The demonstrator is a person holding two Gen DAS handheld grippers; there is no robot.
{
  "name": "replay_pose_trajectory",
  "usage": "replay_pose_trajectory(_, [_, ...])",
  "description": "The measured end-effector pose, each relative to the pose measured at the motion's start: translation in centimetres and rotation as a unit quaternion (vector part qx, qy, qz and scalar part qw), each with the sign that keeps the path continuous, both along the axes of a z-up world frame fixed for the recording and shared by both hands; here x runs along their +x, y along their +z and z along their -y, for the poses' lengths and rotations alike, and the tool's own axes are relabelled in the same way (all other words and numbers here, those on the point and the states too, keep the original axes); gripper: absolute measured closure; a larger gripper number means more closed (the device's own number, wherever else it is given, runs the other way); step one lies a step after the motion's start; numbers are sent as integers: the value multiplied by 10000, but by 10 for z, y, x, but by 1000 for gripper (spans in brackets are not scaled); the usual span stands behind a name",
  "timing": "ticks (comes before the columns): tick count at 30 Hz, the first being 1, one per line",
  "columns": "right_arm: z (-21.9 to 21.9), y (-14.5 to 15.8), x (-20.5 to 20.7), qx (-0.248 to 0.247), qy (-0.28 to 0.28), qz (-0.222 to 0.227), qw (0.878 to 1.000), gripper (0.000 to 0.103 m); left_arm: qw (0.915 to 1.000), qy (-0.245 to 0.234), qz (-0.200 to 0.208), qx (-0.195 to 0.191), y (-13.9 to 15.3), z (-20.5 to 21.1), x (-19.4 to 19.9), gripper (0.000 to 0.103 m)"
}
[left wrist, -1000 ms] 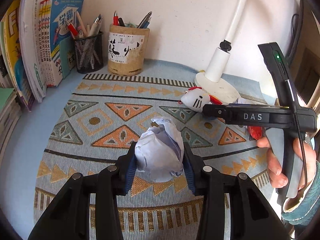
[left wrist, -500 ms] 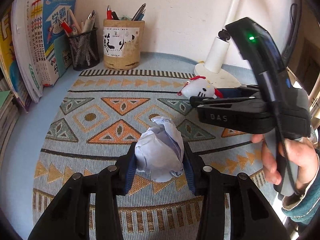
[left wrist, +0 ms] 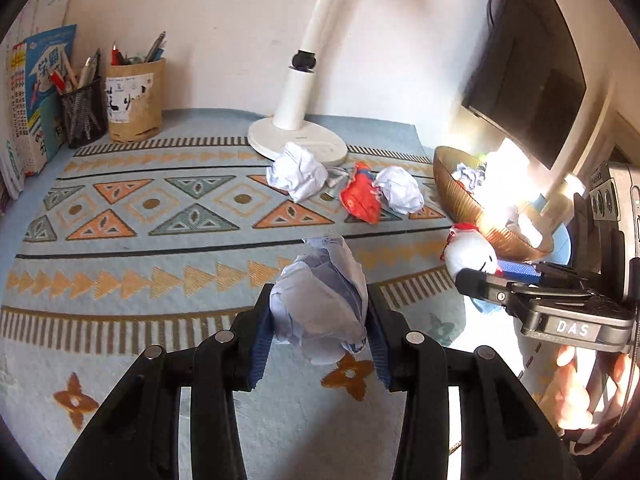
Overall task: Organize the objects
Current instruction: 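Lift the paper ball with the left tool while the right tool grasps the Hello Kitty plush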
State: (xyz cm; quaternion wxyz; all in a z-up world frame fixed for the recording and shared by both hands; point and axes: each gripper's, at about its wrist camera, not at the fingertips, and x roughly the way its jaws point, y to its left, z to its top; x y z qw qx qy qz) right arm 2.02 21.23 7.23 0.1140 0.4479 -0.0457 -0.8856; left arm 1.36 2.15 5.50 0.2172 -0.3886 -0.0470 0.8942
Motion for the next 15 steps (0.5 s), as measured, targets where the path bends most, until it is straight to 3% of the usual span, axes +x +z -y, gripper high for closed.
replay_pose_trajectory(2, [-10,-6,7,-387,28,31,9992,43,9998,-39,106,-161,-11,-17,4,63])
replay_pose_trajectory(5, [-10,-12,10,-131,-97,-4,9999,41,9994,36,207,-285,-20,-28,4,63])
replay_pose_trajectory(7, [-9,-16,11,-163,-6,-42,9999,32,9989,139,119,-441,-19,-29,4,63])
replay_pose_trajectory(10, [-15,-19,22,-691,264,-66,9972,29,9987,178,224,-410,-24,-25,2,63])
replay_pose_trajectory(11, [-18,-18,25,-784,312,-98,9964,24,9985,206,270,-432,-25,-25,1,63])
replay_pose_trajectory(13, [-20,-19,32,-778,427,-77,9960,14,9986,176,206,-454,-24,-26,4,63])
replay_pose_trajectory(15, [-19,-20,38,-665,550,-12,9963,14,9984,98,122,-548,-23,-31,6,63])
